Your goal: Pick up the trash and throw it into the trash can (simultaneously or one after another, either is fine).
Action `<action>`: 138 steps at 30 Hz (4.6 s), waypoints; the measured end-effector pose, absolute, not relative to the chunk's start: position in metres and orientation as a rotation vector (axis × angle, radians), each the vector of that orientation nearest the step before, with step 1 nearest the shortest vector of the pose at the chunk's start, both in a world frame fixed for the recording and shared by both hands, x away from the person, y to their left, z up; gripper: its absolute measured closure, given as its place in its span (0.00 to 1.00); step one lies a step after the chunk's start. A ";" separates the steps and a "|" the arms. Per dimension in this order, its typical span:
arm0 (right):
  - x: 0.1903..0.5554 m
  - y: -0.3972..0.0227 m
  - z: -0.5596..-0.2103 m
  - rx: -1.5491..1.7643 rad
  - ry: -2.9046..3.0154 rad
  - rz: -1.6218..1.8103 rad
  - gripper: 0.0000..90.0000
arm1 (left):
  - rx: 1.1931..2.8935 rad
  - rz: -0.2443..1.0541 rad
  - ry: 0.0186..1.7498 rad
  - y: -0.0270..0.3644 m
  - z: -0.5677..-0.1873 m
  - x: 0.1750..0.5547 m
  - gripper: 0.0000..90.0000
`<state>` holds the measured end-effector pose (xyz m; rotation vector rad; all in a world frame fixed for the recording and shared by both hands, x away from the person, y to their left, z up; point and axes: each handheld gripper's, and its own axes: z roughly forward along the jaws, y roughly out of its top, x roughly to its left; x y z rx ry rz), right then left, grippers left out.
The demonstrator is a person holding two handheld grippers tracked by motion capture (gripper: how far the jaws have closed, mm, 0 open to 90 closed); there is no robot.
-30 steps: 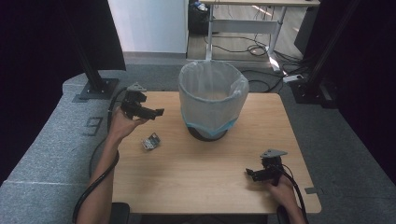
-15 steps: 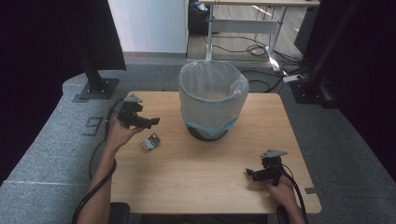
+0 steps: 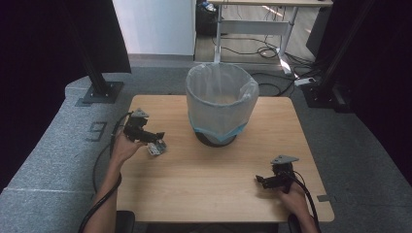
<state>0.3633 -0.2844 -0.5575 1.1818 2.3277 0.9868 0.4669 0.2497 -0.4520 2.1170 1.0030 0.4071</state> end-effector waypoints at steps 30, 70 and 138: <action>0.363 -0.284 -0.558 1.180 2.327 0.989 0.00 | 2.173 0.417 1.060 0.252 -0.526 0.461 0.01; 0.363 -0.284 -0.558 1.181 2.326 0.990 0.00 | 2.146 0.388 1.126 0.253 -0.540 0.455 0.38; 0.363 -0.284 -0.557 1.182 2.328 0.987 0.00 | 2.099 0.407 1.075 0.242 -0.429 0.457 0.38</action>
